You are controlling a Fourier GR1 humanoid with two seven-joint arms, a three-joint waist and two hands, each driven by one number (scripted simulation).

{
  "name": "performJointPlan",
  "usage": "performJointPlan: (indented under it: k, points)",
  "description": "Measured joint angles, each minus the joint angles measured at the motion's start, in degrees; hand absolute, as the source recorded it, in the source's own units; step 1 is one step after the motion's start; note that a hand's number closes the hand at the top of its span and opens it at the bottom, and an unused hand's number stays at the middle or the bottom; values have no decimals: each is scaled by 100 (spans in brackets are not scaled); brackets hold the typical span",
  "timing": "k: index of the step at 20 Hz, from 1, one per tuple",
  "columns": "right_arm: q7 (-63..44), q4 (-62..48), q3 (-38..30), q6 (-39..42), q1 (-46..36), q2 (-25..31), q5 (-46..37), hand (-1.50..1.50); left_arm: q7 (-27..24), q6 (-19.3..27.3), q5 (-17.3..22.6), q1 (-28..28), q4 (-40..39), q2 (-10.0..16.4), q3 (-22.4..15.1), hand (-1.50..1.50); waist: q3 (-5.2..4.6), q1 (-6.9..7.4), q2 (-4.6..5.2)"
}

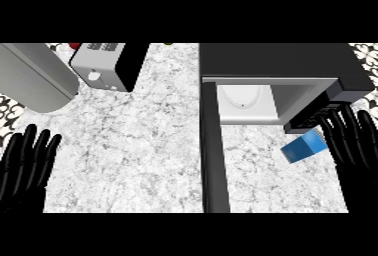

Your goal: Pick up the milk, place it into the microwave and close the microwave

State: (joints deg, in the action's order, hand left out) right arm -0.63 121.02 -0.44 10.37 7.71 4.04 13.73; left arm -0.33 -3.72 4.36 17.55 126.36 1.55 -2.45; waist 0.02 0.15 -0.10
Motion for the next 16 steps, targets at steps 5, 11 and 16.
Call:
performJointPlan:
  k: [5,11,16]
  points:
    - [171,-4,64,-273,133,-145,-562,-150,-355,-114,-97,499,62,-64,-161,-150,-3,5,0]
    - [541,-345,-154,-636,94,-223,-1120,-150,-768,-200,-218,1250,274,-121,-467,-150,-1,25,0]
    - [921,-908,-450,-841,-97,-209,-1346,-150,-1083,-349,-158,1668,317,-83,-476,-150,-3,33,2]
